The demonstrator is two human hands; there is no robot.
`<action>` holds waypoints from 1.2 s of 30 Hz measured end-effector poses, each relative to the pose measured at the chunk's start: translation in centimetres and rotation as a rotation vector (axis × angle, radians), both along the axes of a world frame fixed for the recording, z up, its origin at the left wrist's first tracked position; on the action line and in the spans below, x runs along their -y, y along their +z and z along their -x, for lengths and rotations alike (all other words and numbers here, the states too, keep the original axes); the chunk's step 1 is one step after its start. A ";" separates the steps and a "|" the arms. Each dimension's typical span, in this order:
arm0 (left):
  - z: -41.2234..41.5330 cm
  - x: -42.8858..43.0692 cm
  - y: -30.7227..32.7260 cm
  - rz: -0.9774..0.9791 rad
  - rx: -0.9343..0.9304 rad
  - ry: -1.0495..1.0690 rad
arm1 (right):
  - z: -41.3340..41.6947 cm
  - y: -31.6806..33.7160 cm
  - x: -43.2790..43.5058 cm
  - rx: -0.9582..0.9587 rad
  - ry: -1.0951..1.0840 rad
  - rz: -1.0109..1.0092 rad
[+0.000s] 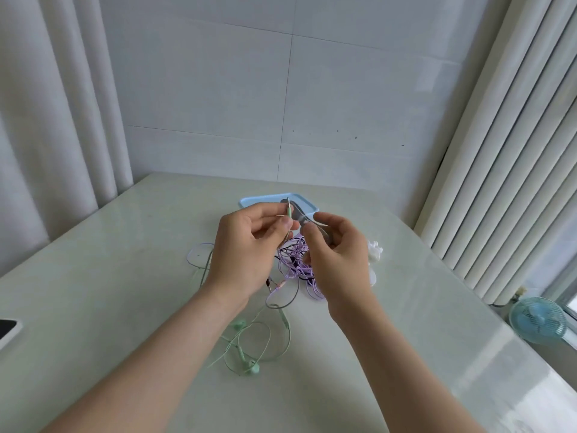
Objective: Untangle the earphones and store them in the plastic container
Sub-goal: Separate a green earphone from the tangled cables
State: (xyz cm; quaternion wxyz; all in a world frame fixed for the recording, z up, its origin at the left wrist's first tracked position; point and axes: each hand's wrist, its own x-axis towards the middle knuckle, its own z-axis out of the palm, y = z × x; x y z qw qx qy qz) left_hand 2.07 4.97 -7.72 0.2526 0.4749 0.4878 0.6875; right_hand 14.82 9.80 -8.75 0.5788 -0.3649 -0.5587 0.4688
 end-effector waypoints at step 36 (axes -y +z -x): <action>2.0 0.9 1.6 0.201 0.182 -0.181 | -0.7 1.2 1.1 0.045 0.273 -0.061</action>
